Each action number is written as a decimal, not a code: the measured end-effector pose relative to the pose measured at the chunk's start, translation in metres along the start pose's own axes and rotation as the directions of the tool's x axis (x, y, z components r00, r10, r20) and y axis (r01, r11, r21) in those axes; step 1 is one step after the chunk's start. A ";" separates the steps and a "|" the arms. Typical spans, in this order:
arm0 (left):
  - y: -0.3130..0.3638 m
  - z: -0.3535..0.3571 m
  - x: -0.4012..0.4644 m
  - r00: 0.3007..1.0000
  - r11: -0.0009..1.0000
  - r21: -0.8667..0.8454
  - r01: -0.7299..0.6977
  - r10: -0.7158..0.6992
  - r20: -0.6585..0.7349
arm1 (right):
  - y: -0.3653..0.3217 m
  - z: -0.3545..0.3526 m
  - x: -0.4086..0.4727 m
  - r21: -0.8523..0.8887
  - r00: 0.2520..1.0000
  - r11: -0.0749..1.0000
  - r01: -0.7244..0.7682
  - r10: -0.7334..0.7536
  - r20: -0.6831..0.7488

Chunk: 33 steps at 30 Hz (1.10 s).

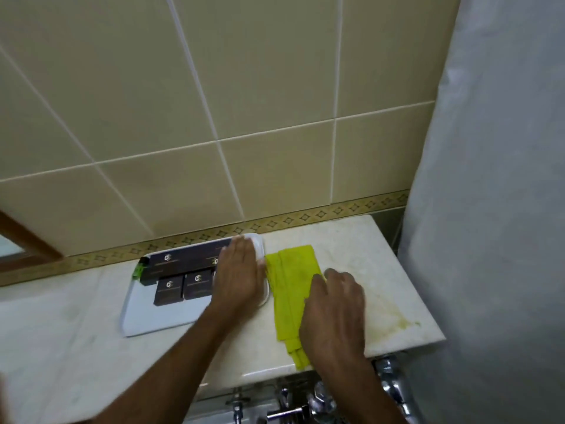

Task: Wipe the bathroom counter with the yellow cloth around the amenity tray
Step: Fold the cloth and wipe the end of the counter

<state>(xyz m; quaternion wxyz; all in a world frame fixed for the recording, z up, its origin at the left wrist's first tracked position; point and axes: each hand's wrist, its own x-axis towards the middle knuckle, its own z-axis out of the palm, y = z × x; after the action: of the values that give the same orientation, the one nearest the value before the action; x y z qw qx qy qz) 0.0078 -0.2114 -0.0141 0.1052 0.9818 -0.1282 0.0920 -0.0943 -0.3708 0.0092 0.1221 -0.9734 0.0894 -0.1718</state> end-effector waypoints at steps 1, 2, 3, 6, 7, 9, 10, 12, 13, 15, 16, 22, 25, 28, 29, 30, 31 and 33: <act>-0.009 0.002 -0.009 0.999 1.000 0.016 0.021 -0.022 0.043 | -0.004 0.008 0.008 0.044 0.993 0.992 0.121 -0.121 -0.003; -0.017 0.005 -0.013 0.995 1.000 0.022 0.021 -0.022 0.094 | -0.011 0.019 0.017 0.067 0.972 0.971 0.228 -0.231 0.047; -0.020 0.008 -0.014 0.992 0.999 0.032 0.004 -0.008 0.123 | -0.017 0.030 0.024 0.072 0.942 0.949 0.306 -0.313 0.124; -0.021 0.015 -0.007 0.991 0.990 0.110 -0.086 0.074 0.111 | -0.026 0.061 0.039 0.067 0.920 0.960 0.274 -0.281 0.272; -0.022 0.016 -0.005 0.991 0.988 0.119 -0.096 0.083 0.106 | -0.027 0.071 0.044 0.053 0.927 0.967 0.249 -0.254 0.274; -0.026 0.020 -0.006 0.990 0.983 0.151 -0.101 0.085 0.110 | -0.027 0.085 0.059 0.035 0.918 0.966 0.256 -0.254 0.305; -0.026 0.021 -0.006 0.990 0.982 0.159 -0.100 0.082 0.118 | -0.028 0.090 0.070 0.031 0.910 0.963 0.266 -0.262 0.322; -0.027 0.022 -0.006 0.990 0.982 0.162 -0.094 0.076 0.117 | -0.026 0.097 0.092 0.031 0.907 0.965 0.259 -0.255 0.336; -0.026 0.021 -0.005 0.990 0.983 0.157 -0.095 0.078 0.115 | -0.023 0.098 0.100 0.031 0.909 0.967 0.252 -0.247 0.337; -0.026 0.019 -0.005 0.990 0.985 0.142 -0.099 0.082 0.117 | -0.014 0.100 0.107 0.030 0.906 0.965 0.259 -0.253 0.339; -0.025 0.018 -0.005 0.989 0.985 0.140 -0.097 0.081 0.122 | -0.008 0.099 0.109 0.032 0.902 0.963 0.267 -0.261 0.343; -0.025 0.016 -0.006 0.987 0.989 0.123 -0.082 0.063 0.145 | 0.051 0.082 0.116 -0.047 0.921 0.978 0.201 -0.173 0.350; -0.023 0.014 -0.006 0.986 0.989 0.130 -0.074 0.053 0.160 | 0.093 0.067 0.111 -0.095 0.932 0.986 0.136 -0.095 0.350; -0.020 0.010 -0.005 0.986 0.988 0.137 -0.065 0.042 0.161 | 0.117 0.050 0.089 -0.136 0.946 0.990 0.030 0.016 0.325; -0.019 0.009 -0.006 0.985 0.988 0.136 -0.065 0.042 0.165 | 0.121 0.044 0.077 -0.150 0.949 0.989 -0.012 0.059 0.311; -0.018 0.009 -0.007 0.985 0.988 0.139 -0.066 0.043 0.166 | 0.122 0.038 0.065 -0.160 0.950 0.986 -0.048 0.094 0.299; -0.017 0.008 -0.007 0.985 0.988 0.141 -0.069 0.046 0.165 | 0.122 0.033 0.053 -0.165 0.949 0.983 -0.075 0.121 0.291; -0.017 0.007 -0.006 0.985 0.988 0.141 -0.070 0.046 0.167 | 0.114 0.026 0.030 -0.179 0.947 0.979 -0.095 0.144 0.287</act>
<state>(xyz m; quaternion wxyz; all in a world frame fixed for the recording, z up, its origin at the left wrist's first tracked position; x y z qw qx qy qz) 0.0078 -0.1955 -0.0256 0.0195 0.9870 -0.1581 0.0234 -0.0723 -0.4810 -0.0362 0.0647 -0.9876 0.1426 -0.0073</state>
